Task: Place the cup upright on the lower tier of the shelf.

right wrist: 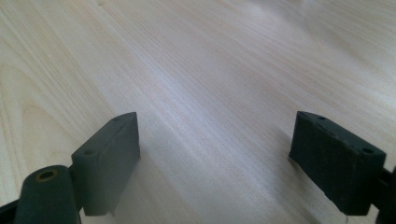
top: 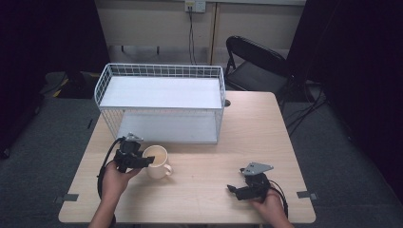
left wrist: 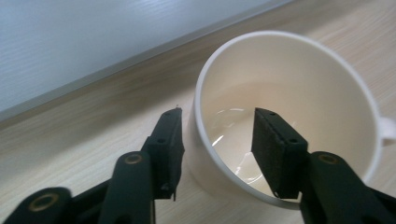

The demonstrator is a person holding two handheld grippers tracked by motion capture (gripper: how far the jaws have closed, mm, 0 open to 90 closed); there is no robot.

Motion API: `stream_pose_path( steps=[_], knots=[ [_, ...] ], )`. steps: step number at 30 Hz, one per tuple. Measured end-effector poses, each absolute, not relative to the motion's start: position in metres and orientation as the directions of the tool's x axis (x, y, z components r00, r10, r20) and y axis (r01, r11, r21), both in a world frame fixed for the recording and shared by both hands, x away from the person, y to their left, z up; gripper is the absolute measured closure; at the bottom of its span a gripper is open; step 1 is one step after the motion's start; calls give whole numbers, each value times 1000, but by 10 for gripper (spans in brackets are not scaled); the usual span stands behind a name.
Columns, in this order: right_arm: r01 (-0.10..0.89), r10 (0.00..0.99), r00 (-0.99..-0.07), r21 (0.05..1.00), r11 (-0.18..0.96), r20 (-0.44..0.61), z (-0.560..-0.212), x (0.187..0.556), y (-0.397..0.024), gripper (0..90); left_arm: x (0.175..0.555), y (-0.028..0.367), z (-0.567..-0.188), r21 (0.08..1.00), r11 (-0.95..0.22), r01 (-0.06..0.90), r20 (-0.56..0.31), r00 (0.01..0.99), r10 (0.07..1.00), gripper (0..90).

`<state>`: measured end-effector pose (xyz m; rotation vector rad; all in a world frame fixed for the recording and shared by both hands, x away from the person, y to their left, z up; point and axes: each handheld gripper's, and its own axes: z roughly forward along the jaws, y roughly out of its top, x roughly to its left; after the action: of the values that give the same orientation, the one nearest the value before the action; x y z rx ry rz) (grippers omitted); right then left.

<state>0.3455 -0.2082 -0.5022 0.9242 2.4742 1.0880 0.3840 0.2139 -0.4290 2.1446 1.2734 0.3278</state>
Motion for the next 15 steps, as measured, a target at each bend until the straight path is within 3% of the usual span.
stream_pose_path(
  steps=[6, 13, 15],
  knots=[
    [442, 656, -754, 737, 511, -2, -502, 345, -208, 150, 388, 211, -433, 602, -331, 726, -105, 483, 869, 767],
    [442, 656, -754, 737, 511, -2, -502, 345, -208, 150, 388, 210, -438, 583, -339, 738, -76, 466, 882, 812],
    [442, 656, -755, 738, 511, -2, -502, 345, -208, 150, 388, 215, -438, 586, -320, 745, -106, 461, 881, 823]
  ],
)
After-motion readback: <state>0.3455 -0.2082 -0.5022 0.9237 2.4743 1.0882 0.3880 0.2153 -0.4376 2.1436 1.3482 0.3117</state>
